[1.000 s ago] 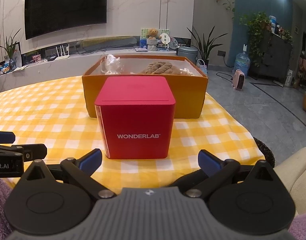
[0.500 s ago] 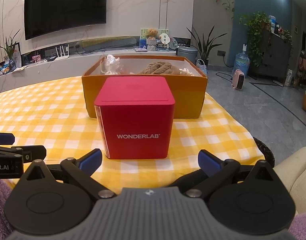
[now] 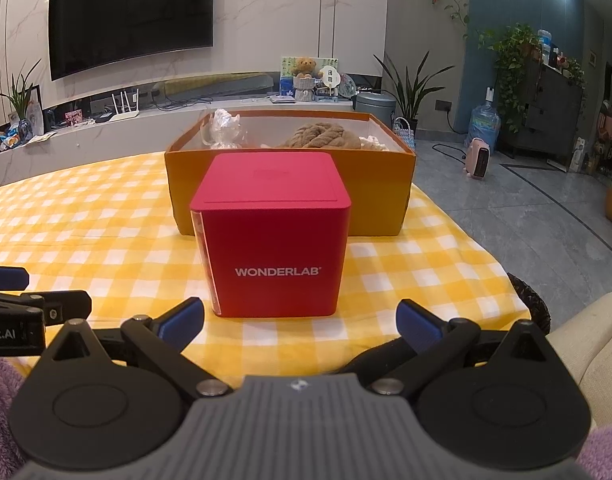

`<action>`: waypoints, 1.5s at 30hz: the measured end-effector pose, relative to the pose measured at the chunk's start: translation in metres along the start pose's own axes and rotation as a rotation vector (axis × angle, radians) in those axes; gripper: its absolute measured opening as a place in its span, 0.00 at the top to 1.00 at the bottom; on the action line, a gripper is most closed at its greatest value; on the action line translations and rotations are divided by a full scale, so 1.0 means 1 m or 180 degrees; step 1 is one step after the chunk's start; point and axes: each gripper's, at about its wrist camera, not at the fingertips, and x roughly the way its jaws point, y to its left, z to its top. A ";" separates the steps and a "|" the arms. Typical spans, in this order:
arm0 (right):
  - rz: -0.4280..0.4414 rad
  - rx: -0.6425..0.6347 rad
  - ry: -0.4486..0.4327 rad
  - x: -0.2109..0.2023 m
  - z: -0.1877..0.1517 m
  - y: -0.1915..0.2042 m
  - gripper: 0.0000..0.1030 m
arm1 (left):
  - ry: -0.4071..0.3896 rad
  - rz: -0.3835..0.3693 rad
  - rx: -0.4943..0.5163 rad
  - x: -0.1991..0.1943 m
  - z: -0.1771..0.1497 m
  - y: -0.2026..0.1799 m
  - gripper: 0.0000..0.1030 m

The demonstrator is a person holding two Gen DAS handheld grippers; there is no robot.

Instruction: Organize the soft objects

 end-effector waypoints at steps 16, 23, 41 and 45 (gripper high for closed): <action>0.0002 0.0001 0.0003 0.000 0.000 0.000 0.03 | 0.0006 0.0005 -0.0017 -0.001 -0.001 0.000 0.01; 0.0003 0.0002 0.0000 0.000 0.000 0.000 0.03 | 0.0007 0.0010 -0.0019 -0.002 -0.001 0.000 0.01; 0.0003 0.0002 -0.0001 0.000 0.000 0.001 0.03 | 0.0011 0.0042 -0.0043 -0.004 -0.002 -0.001 0.01; 0.0002 0.0003 0.0001 0.000 -0.001 0.001 0.03 | 0.0015 0.0042 -0.0045 -0.004 -0.002 0.000 0.01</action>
